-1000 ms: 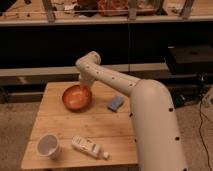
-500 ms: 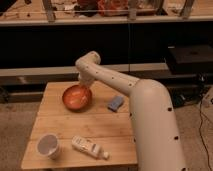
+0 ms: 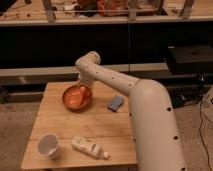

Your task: Place the pepper in the ceramic bowl

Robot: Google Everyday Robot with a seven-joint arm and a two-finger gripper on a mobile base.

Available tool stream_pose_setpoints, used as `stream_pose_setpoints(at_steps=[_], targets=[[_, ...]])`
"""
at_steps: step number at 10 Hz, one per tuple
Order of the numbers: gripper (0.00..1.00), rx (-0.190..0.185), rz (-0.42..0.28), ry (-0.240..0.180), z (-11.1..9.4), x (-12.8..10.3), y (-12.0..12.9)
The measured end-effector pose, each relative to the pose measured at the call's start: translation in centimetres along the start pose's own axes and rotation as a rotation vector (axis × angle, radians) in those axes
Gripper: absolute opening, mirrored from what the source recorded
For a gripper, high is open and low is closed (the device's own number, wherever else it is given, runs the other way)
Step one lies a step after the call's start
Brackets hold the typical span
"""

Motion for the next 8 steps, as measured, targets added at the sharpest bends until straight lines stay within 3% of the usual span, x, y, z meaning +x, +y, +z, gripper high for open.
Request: stream_pose_setpoints(at_steps=[2,5,8], targets=[[0.59,0.001,-0.001,0.000,0.04,0.02,-0.05],[0.80,0.002,0.001,-0.001,0.10,0.09,-0.07],[0.80,0.003,0.001,-0.001,0.21,0.15,-0.12]])
